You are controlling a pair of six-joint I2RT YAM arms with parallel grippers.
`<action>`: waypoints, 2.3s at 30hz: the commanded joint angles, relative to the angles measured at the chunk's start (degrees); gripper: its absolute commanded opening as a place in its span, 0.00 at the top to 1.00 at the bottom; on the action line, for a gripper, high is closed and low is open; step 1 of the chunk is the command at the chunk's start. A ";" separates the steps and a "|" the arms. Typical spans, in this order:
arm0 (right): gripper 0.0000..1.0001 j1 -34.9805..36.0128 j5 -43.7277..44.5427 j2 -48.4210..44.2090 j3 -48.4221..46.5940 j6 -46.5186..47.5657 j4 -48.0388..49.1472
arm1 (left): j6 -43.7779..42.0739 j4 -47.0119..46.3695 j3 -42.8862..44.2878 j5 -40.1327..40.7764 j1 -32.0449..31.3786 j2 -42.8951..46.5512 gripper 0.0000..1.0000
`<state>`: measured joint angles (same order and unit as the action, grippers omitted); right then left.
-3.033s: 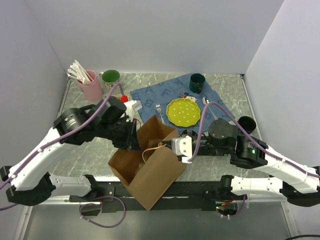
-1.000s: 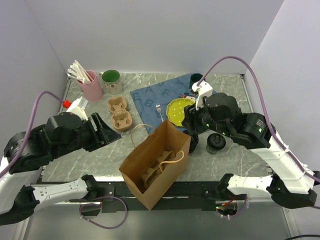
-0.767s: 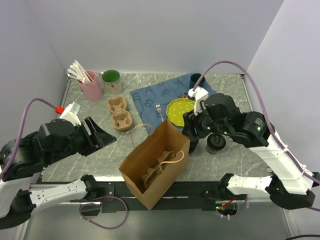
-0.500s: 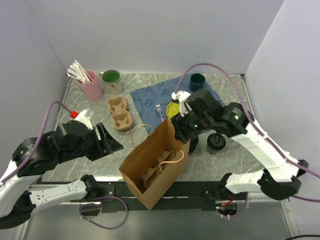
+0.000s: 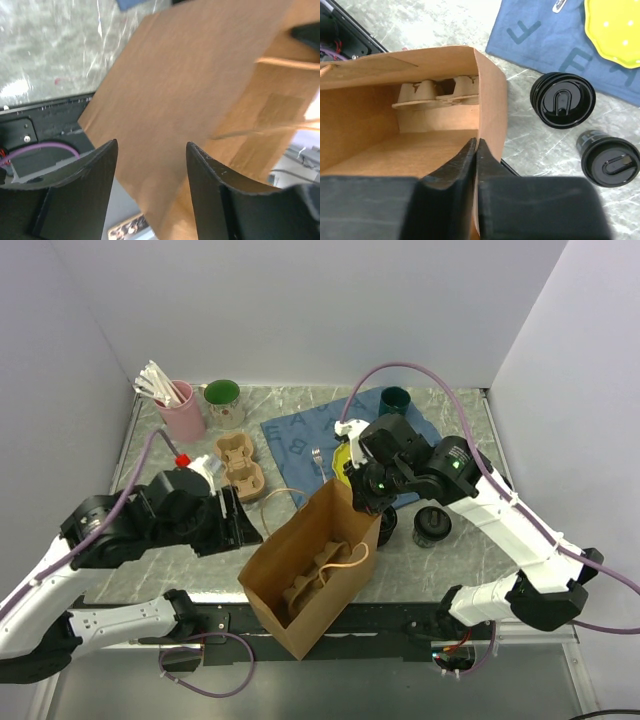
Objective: Pack the takeout coffee
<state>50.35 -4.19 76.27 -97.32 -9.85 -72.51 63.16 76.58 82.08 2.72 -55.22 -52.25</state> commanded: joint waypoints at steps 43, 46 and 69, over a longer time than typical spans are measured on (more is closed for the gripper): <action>1.00 -4.47 3.13 2.13 0.64 -40.60 16.44 | 5.75 2.35 3.35 22.50 -0.15 11.11 0.33; 1.00 -4.47 2.87 1.34 2.13 -40.60 17.31 | 6.45 2.26 0.80 23.64 -0.06 12.26 0.33; 1.00 -4.82 3.31 -1.47 7.49 -38.93 19.07 | 3.12 2.26 -4.74 22.77 1.17 15.68 0.32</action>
<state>45.95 -2.39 77.30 -90.54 -49.43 -55.24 68.66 77.19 77.58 26.02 -54.41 -38.70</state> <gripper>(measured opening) 0.009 0.671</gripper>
